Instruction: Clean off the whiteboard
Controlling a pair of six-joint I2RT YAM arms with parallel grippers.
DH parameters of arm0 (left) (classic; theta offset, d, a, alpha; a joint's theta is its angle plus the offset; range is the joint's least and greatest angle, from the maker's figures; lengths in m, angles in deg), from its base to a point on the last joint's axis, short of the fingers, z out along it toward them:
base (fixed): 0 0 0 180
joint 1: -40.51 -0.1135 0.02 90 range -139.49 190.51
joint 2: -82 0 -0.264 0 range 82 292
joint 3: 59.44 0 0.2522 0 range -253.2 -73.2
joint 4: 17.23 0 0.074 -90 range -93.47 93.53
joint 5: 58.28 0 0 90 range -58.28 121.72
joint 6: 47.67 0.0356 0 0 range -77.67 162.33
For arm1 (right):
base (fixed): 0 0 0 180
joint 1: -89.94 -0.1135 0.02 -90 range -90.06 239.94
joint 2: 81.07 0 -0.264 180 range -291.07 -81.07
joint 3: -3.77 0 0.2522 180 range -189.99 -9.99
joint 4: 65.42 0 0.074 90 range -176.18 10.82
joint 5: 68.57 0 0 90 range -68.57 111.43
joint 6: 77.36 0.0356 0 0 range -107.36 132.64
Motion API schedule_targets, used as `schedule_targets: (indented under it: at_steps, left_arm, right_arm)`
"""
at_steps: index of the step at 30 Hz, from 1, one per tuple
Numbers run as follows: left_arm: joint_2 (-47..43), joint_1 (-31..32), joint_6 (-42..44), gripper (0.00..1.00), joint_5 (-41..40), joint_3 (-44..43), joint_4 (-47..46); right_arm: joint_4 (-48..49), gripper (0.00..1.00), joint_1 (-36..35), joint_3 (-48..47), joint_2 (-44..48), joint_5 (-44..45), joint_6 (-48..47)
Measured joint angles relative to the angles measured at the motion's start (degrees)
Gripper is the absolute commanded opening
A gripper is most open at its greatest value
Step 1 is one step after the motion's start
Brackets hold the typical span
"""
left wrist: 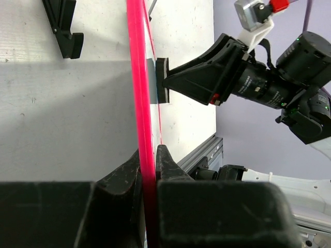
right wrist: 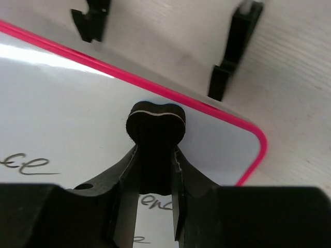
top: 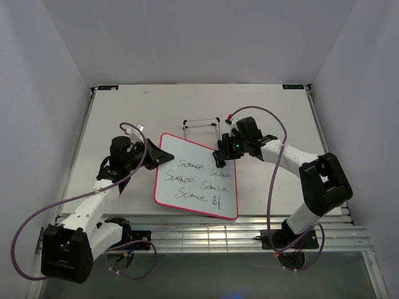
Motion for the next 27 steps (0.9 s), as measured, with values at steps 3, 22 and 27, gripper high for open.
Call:
schedule_targets:
  at_steps: [3,22,27]
  left_arm:
    - [0.0,0.0,-0.3,0.0,0.1,0.0,-0.2]
    - [-0.2,0.5,0.8,0.0,2.4,0.0,-3.8]
    - [-0.2,0.7,0.6,0.0,1.6,0.0,-3.2]
  right_arm:
    - [-1.2,0.13,1.6,1.5,0.6,2.4,0.0]
    - [-2.4,0.13,-24.5,-12.5,3.7,4.4,2.0]
    - [-0.6,0.13,-19.6,-6.0,6.2,4.5,2.4]
